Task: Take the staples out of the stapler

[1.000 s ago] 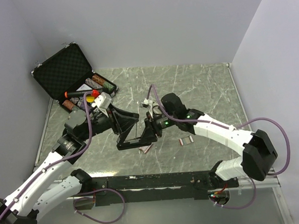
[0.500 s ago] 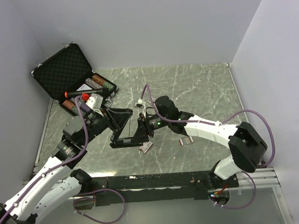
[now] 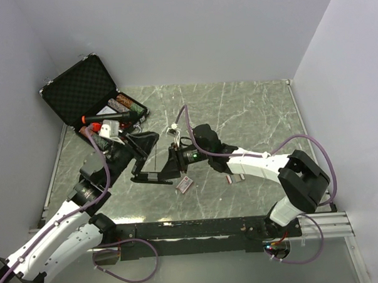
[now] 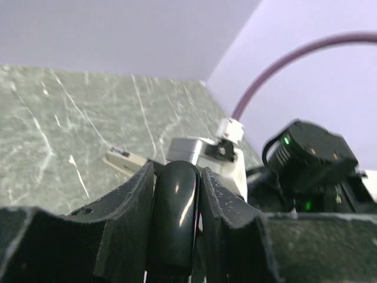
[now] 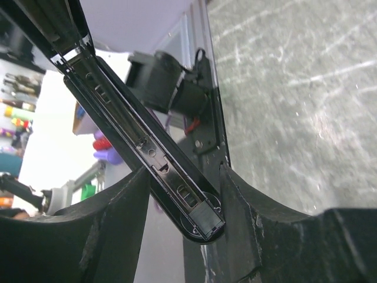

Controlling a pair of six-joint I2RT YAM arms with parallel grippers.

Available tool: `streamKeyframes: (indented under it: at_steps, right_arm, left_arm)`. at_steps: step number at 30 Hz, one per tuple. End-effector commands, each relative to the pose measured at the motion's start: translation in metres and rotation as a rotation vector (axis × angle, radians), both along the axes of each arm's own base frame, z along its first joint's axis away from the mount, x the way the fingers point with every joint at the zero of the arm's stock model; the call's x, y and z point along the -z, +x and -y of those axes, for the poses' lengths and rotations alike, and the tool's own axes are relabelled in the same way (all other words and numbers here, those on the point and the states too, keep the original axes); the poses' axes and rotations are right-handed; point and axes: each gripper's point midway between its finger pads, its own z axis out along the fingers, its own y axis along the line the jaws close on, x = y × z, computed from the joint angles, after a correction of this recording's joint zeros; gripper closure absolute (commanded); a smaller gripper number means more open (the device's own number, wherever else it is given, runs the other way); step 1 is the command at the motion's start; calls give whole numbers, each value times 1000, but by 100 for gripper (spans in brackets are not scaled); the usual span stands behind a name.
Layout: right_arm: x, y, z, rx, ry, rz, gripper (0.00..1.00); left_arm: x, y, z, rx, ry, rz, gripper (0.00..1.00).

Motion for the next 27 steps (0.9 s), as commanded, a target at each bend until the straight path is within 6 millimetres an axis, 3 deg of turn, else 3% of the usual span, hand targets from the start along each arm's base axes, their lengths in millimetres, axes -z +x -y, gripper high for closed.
streamKeyframes:
  at_steps: [1,10,19,27]
  right_arm:
    - [3,-13,-20,2,14,-15,45]
    - [-2,-21,-29,-15,30,-41,45]
    - [-10,-19,-34,2,44,-29,44]
    - [-6,17,-20,182,-92,143,42]
  left_arm:
    - [-88,8,-36,-176,-304,196,99]
    - [-102,18,-46,-253,-353,247,99]
    - [-98,24,-41,-254,-357,246,99]
    - [-89,17,-35,-213,-288,224,99]
